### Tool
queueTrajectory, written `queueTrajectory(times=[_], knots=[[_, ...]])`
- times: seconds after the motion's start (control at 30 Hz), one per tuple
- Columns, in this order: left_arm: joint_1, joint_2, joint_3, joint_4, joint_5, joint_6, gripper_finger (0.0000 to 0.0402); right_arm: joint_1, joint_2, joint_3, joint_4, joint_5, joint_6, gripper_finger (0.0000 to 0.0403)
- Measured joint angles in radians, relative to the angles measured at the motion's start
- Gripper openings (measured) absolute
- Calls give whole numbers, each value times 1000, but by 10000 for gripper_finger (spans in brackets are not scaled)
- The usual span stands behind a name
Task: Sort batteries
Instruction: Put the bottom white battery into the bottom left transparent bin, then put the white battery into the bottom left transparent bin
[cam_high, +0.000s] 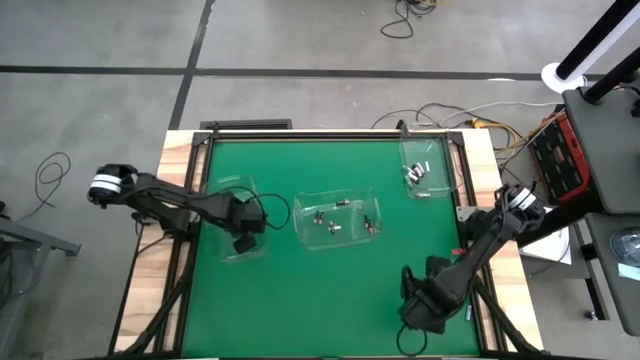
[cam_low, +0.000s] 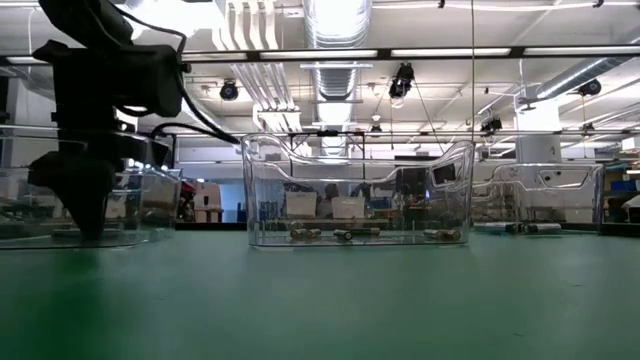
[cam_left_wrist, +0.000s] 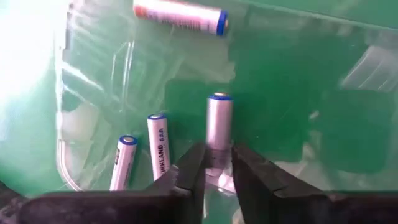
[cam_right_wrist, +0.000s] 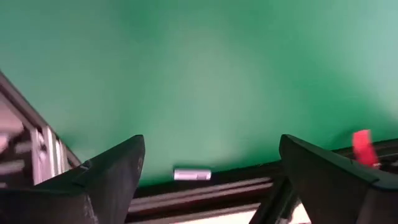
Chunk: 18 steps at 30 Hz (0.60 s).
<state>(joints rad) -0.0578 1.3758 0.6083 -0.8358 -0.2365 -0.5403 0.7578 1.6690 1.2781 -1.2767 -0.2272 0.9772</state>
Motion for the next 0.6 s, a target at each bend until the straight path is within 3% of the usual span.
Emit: queueTrajectory(times=[0.4, 0.6], knots=[[0, -201, -1, -62, -16, -55, 194, 183, 7, -193, 281, -218, 77, 366], [0, -356, 32, -143, -19, -86, 227, 270, 7, -242, 353, -244, 192, 366]])
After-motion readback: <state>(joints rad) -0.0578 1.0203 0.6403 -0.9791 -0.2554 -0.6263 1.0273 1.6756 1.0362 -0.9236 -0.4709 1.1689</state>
